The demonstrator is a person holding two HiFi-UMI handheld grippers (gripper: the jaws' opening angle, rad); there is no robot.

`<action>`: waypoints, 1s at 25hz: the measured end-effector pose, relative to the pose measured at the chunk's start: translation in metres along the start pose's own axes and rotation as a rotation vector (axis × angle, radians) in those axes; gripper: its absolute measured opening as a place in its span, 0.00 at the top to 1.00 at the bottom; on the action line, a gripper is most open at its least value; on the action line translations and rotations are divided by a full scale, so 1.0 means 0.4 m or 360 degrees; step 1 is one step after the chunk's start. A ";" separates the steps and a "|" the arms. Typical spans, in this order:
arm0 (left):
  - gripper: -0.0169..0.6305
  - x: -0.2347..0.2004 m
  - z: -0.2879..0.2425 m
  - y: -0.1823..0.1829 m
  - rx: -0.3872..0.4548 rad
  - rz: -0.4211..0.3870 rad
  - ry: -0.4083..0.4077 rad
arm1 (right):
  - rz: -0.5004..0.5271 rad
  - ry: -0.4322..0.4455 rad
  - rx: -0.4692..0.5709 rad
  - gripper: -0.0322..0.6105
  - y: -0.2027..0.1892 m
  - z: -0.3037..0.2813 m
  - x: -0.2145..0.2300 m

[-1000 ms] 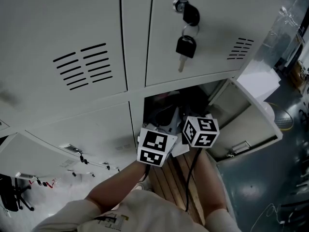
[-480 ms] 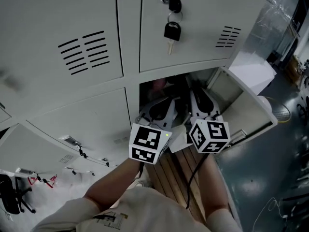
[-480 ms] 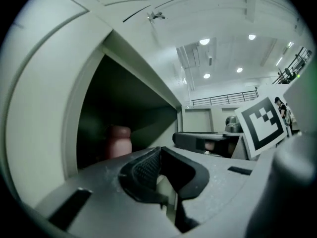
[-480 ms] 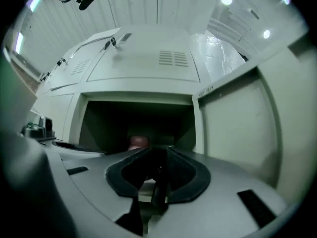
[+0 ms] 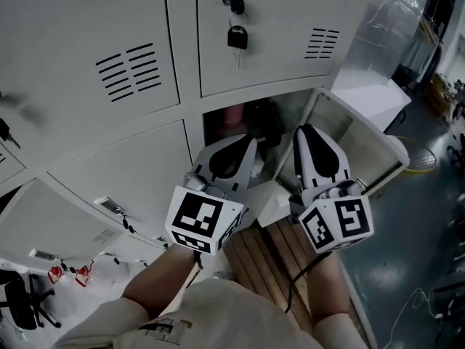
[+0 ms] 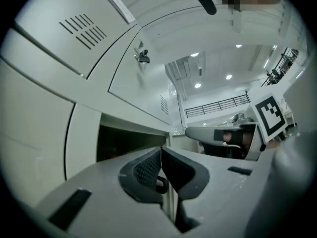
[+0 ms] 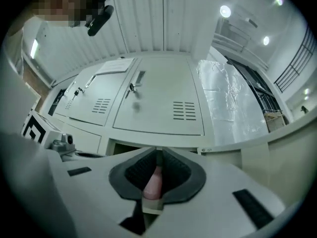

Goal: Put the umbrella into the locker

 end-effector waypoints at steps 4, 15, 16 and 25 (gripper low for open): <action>0.96 0.022 0.032 0.043 0.0067 -0.0057 -0.0028 | 0.0018 0.0038 0.0092 0.91 0.066 0.054 -0.032; 0.96 0.059 0.135 0.050 0.0136 -0.0329 -0.0031 | 0.0285 0.0038 0.0133 0.92 0.139 0.188 -0.117; 0.96 0.060 0.144 0.045 0.0122 -0.0339 -0.0035 | 0.0308 0.0035 0.0123 0.93 0.135 0.198 -0.123; 0.96 0.054 0.200 -0.002 -0.0003 -0.0372 -0.0046 | 0.0239 0.0093 -0.0013 0.93 0.050 0.227 -0.158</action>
Point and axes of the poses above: the fingertips, and each gripper's own axes: z backward along the fingers, x to its right, y out of its top, the point moved 7 cm from there along z, backward along the fingers, and after that the axes turned 7 degrees about z, right-handed, at the moved point
